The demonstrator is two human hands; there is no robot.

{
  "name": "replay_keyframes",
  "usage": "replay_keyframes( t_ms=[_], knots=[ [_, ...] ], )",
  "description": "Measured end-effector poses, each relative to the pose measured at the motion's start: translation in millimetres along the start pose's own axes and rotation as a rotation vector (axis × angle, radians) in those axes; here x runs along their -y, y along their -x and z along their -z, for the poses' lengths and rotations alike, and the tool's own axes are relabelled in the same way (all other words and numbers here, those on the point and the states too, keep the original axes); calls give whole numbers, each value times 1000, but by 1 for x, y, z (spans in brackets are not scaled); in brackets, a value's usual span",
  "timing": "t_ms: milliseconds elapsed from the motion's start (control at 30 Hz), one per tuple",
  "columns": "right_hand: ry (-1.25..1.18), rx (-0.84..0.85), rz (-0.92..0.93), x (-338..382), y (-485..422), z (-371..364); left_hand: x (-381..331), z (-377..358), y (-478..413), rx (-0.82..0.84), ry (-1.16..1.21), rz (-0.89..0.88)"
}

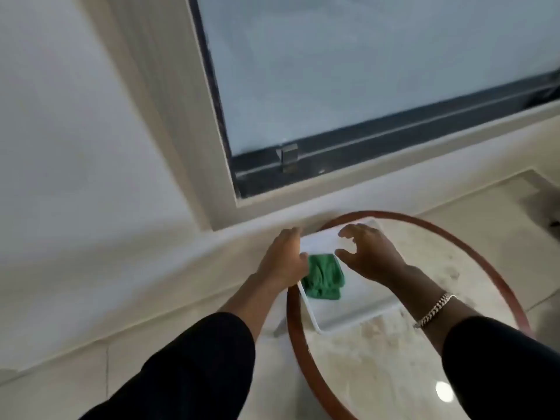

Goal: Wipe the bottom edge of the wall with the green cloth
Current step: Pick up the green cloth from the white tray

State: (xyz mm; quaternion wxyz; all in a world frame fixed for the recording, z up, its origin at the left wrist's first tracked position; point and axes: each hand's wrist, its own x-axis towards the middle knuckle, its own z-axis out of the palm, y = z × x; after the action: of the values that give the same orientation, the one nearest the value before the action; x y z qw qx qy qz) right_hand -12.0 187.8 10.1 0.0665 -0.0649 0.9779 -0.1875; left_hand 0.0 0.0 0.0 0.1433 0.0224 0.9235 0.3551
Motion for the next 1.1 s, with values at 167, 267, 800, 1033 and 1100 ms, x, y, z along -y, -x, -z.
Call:
replay_keyframes(
  t_ms=[167,267,800,1033,1100],
  knots=[
    [-160,189,-406,-50,-23,-96,12,-81,-44,181,-29,284],
    [-230,177,-511,-63,-29,-128,8,-113,-61,208,-114,329],
    [-718,-125,-576,-36,9,-105,10,-92,-31,-194,400,268],
    [-780,-153,-493,87,63,-119,92,-17,63,-305,537,237],
    [-806,-143,-503,130,78,-148,136,2,90,-297,552,227]
  ],
)
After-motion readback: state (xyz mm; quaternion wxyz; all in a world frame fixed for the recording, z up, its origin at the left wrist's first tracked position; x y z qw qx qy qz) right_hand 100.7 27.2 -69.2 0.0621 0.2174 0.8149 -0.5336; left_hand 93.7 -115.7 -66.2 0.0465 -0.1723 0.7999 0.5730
